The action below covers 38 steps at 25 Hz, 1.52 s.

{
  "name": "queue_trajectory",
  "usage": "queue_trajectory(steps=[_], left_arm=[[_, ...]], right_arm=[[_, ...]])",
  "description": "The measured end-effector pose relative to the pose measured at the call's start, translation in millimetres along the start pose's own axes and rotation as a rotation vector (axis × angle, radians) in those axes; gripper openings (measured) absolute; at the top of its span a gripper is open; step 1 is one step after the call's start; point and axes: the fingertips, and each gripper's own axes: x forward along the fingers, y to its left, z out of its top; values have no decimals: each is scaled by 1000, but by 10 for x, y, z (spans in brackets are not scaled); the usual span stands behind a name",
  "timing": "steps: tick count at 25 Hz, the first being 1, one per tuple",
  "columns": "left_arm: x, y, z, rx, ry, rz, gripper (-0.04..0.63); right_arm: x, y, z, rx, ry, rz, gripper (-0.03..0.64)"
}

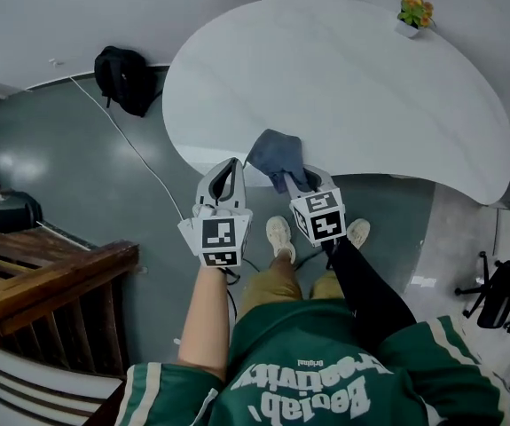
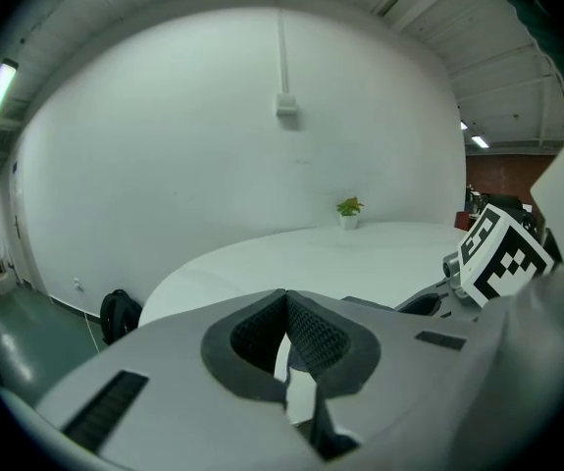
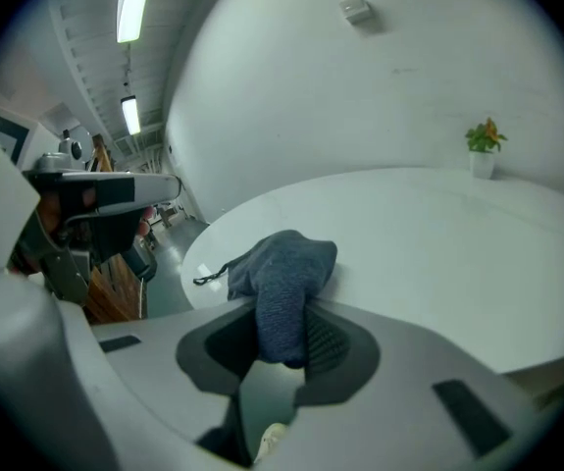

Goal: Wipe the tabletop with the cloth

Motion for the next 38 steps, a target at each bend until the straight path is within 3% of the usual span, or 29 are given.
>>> queue_trajectory(steps=[10, 25, 32, 38], left_arm=[[716, -1620, 432, 42, 2, -129, 0], [1657, -4410, 918, 131, -21, -440, 0], [1834, -5505, 1108, 171, -49, -565, 0], [1863, -6177, 1176, 192, -60, -642, 0]], right_arm=[[-861, -1566, -245, 87, -25, -111, 91], [-2498, -3906, -975, 221, -68, -389, 92], [-3338, -4696, -1436, 311, -84, -531, 92], [-3869, -5110, -1771, 367, -90, -622, 92]])
